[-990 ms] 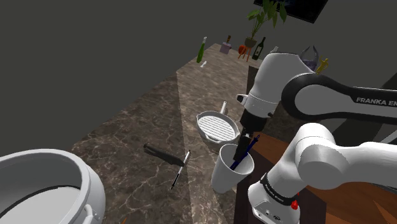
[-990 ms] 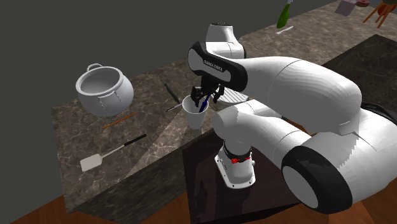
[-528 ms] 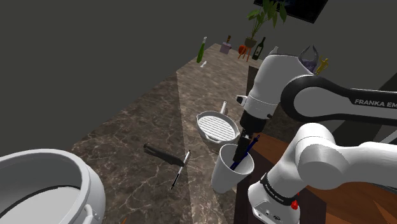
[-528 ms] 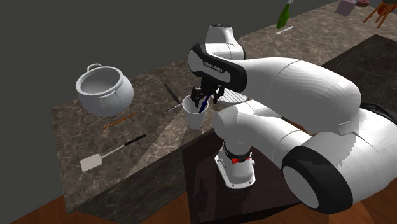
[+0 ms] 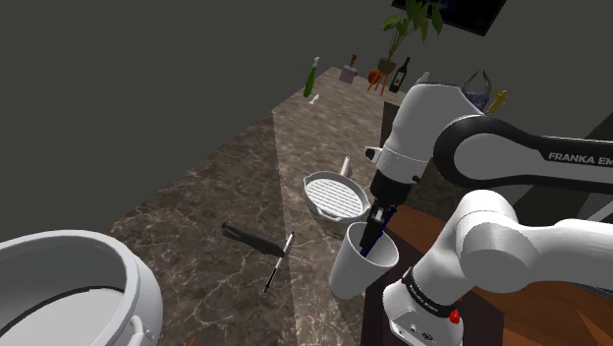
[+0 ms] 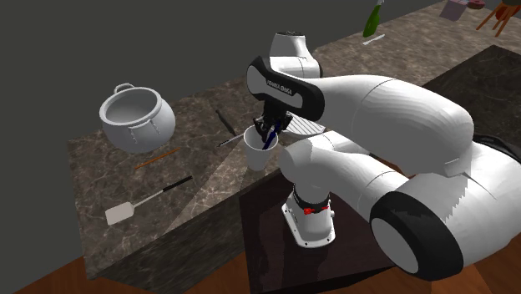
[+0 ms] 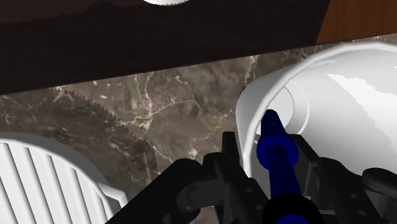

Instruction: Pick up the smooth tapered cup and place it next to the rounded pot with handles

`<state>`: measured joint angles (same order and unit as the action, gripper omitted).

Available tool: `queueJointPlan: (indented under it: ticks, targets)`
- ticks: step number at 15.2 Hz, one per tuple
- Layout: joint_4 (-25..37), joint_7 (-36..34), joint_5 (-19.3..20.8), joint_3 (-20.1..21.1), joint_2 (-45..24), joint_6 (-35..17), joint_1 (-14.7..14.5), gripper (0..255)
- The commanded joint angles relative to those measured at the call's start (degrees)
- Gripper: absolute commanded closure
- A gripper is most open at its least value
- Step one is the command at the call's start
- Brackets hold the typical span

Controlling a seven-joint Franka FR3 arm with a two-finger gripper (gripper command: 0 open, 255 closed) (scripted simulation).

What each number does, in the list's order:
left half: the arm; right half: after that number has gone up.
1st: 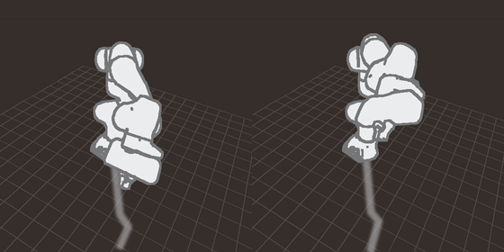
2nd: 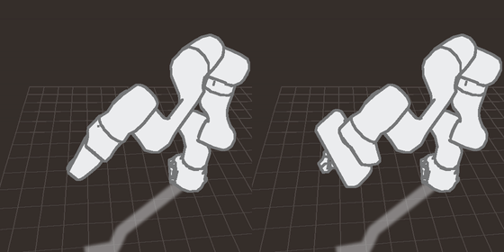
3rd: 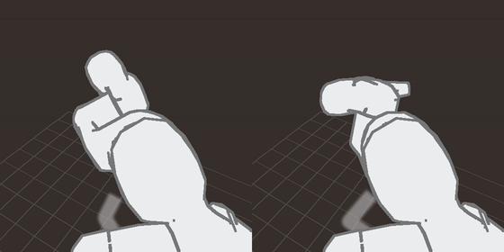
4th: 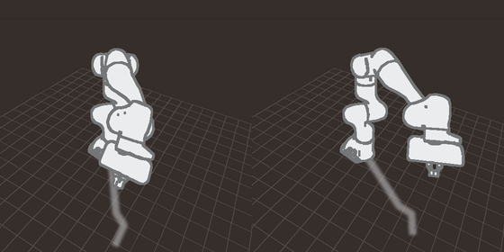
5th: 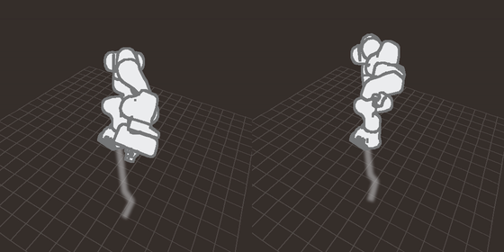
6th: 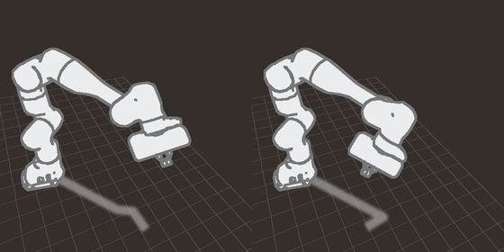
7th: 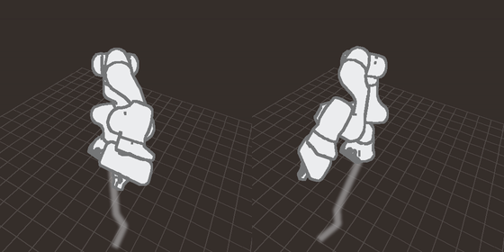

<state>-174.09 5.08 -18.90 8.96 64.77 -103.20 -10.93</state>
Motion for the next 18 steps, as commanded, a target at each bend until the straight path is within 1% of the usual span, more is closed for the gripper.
queueJointPlan:
  ticks: [1,2,9,18]
  targets:
    - [-0.1,0.0,0.1,0.1,0.0,0.0,0.0,255]
    - [-0.1,0.0,0.1,0.0,0.0,0.1,0.1,255]
    - [4.8,-0.8,1.6,-1.1,1.1,6.0,0.8,255]
    - [11.8,-1.9,3.0,-2.3,0.8,12.6,1.4,255]
